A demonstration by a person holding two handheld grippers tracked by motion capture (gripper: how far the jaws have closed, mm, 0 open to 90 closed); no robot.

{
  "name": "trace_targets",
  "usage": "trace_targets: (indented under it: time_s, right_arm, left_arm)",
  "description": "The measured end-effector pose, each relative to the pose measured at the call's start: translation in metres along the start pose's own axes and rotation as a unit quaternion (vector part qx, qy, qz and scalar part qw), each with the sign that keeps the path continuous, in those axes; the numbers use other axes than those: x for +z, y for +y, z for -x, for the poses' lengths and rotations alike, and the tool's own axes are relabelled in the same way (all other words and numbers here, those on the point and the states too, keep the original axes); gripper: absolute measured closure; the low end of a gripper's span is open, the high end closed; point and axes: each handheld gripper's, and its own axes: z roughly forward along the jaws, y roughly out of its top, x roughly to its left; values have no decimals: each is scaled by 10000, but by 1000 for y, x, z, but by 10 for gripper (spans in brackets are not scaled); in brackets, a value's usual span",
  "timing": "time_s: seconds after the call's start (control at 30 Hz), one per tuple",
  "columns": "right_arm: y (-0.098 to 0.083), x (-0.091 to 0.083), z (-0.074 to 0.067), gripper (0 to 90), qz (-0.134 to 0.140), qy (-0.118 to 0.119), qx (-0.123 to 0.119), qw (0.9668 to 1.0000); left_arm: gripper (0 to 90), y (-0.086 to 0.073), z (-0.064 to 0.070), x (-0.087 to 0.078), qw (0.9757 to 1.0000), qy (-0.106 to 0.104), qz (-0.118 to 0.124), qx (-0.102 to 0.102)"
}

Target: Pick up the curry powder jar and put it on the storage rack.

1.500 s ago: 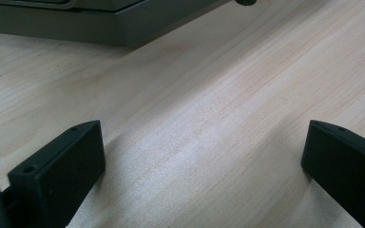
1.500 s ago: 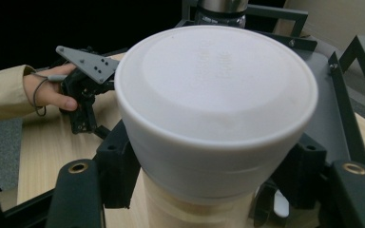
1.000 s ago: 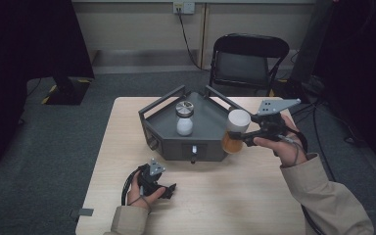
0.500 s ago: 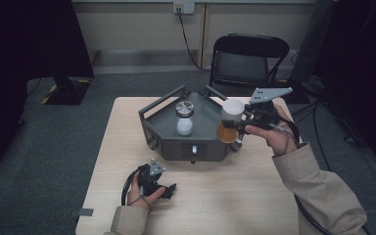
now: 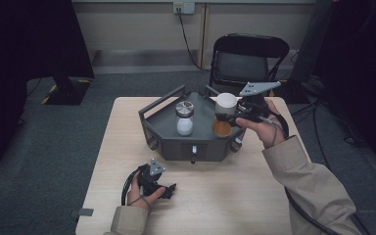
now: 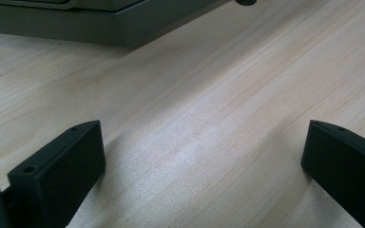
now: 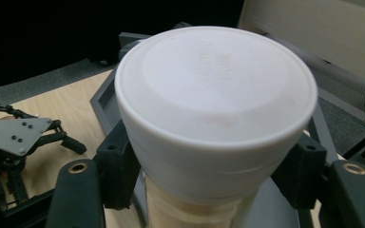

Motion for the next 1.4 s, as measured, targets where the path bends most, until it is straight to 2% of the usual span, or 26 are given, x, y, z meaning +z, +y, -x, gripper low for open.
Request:
trace_targets:
  time_s: [0.23, 0.67, 0.97, 1.4]
  right_arm:
    - [-5, 12, 5, 349, -28, -139, 235, 9996]
    - [-12, 30, 11, 348, -128, -246, 422, 9987]
    - [-10, 36, 9, 348, -145, -224, 375, 9989]
    - [-10, 34, 8, 346, -197, -225, 356, 9989]
  left_arm:
    - [1, 0, 0, 0, 10000, -1, 0, 1]
    - [1, 0, 0, 0, 10000, -1, -1, 2]
    - [1, 0, 0, 0, 10000, -1, 0, 2]
    - [1, 0, 0, 0, 10000, 0, -1, 2]
